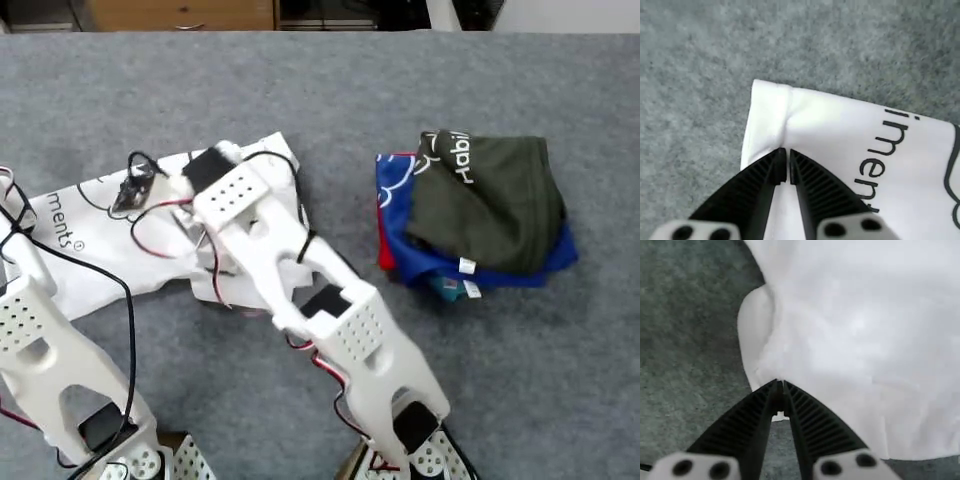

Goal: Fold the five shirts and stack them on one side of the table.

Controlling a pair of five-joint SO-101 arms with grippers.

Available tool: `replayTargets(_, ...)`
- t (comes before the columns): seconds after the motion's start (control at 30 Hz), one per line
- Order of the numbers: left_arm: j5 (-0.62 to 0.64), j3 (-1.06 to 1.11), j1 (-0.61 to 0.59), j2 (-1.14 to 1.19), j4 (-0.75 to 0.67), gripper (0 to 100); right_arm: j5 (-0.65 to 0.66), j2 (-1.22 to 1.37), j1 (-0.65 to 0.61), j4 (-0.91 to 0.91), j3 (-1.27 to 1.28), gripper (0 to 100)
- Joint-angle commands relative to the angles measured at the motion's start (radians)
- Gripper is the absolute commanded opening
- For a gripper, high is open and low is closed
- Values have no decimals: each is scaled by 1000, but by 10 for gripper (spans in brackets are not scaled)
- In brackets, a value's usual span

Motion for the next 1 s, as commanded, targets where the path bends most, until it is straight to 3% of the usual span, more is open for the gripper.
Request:
replayTargets(0.0,5,-64,-6,-10,-2,36,-2,-84,-25,0,41,4)
replayTargets(0.27,5,-61,-6,-10,2,37,-5,-147,-120,2,127,4)
replayTargets(0.43,-2,-58,-11,-15,11,39,0,-239,-77,5,133,4)
replayTargets(0.53,-44,-86,-9,-19,97,47,68,-288,-38,14,186,12)
replayTargets(0.63,-91,-144,-5,-19,203,113,161,-357,-58,5,340,112)
replayTargets(0.73,-91,-212,-18,-21,273,140,207,-447,-85,-77,526,189)
replayTargets(0.97,-92,-440,-54,-21,470,143,241,-559,-77,-423,888,194)
